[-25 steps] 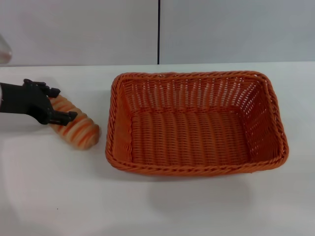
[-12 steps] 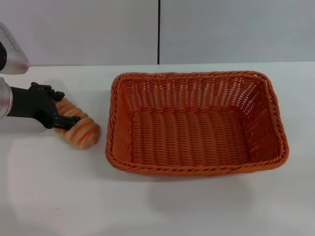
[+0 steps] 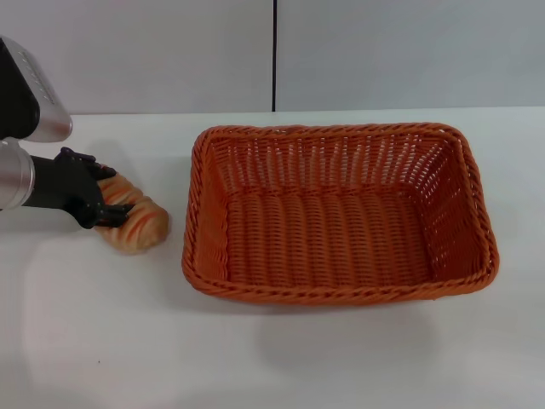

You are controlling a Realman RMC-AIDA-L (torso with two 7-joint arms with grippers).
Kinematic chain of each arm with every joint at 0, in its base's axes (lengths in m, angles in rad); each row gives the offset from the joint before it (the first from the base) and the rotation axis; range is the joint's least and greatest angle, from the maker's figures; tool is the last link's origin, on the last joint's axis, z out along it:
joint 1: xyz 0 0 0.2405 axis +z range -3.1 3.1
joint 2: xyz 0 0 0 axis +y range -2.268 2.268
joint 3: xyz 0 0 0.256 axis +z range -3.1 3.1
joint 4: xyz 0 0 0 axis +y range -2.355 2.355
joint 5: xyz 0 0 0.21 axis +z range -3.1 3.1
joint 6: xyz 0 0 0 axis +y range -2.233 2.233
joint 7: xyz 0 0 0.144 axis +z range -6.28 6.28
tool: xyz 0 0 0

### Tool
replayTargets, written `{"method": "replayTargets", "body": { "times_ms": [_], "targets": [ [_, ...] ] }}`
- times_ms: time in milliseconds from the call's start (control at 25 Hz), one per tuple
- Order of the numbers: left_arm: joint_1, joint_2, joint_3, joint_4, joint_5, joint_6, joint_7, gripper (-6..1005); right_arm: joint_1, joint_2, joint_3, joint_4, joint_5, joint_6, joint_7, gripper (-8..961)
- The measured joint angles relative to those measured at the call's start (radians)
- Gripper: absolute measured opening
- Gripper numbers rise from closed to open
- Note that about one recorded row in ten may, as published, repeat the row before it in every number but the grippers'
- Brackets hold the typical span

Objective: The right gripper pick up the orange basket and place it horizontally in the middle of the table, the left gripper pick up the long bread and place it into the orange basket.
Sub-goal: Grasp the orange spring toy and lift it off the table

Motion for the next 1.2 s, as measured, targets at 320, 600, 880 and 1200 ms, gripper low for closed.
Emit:
{"method": "replayTargets", "body": {
  "times_ms": [320,600,880,1200],
  "targets": [
    [0.002,0.0,0.003,0.022,-0.004,0.003,-0.006,618,0.001,0.0,0.0,0.0,0.0,0.006,0.0,621],
    [0.002,0.0,-0.003,0.034,-0.011,0.004,-0.036,544,0.008,0.0,0.0,0.0,0.0,0.006,0.0,621],
    [0.003,0.001,-0.004,0.042,-0.019,0.008,-0.052,483,0.013,0.0,0.0,0.0,0.0,0.007,0.0,621],
    [0.001,0.003,-0.004,0.036,-0.014,0.001,-0.06,434,0.015,0.0,0.0,0.0,0.0,0.01,0.0,621]
  ]
}}
